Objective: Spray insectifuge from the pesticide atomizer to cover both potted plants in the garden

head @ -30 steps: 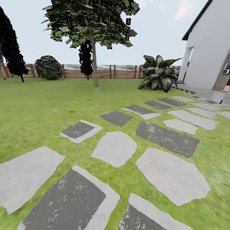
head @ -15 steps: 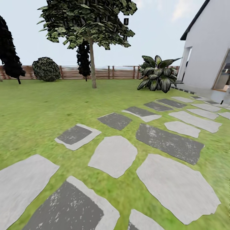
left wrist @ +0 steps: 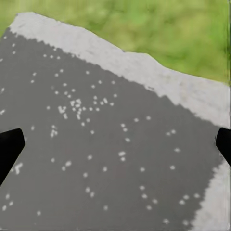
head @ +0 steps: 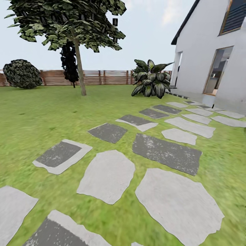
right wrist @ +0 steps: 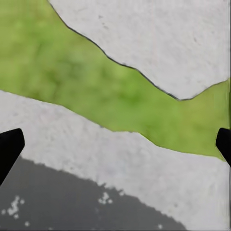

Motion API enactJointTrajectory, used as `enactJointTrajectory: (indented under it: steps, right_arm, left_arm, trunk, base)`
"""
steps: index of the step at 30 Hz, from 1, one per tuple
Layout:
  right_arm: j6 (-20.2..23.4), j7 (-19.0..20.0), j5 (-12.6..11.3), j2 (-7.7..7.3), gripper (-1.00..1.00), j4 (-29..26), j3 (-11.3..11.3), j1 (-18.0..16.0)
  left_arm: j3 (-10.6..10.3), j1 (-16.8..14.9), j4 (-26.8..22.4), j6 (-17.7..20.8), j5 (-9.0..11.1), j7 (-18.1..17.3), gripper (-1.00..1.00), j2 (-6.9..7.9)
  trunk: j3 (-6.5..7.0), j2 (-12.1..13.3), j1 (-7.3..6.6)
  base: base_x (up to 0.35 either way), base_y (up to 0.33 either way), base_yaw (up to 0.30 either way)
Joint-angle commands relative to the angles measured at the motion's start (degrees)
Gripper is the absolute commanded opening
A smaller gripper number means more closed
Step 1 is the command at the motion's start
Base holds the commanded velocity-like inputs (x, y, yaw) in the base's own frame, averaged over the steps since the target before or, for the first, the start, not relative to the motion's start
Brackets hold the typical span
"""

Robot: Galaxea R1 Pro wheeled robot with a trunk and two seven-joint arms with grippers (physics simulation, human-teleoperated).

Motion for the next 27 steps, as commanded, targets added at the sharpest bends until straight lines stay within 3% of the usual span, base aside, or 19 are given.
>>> enactJointTrajectory:
  steps: [1,27]
  right_arm:
    - [-0.13,0.04,0.0,0.01,1.0,-0.01,-0.04,-0.01]
    - [-0.13,0.2,0.0,0.01,1.0,-0.01,-0.04,-0.01]
  left_arm:
    - [0.13,-0.02,0.04,-0.19,0.04,0.0,1.0,-0.01]
    - [0.13,-0.02,0.04,-0.19,0.04,0.0,1.0,-0.02]
  trunk:
    - [-0.05,-0.02,0.03]
    - [-0.05,-0.02,0.03]
  base:
    - [0.339,0.0,-0.3]
    - [0.339,0.0,-0.3]
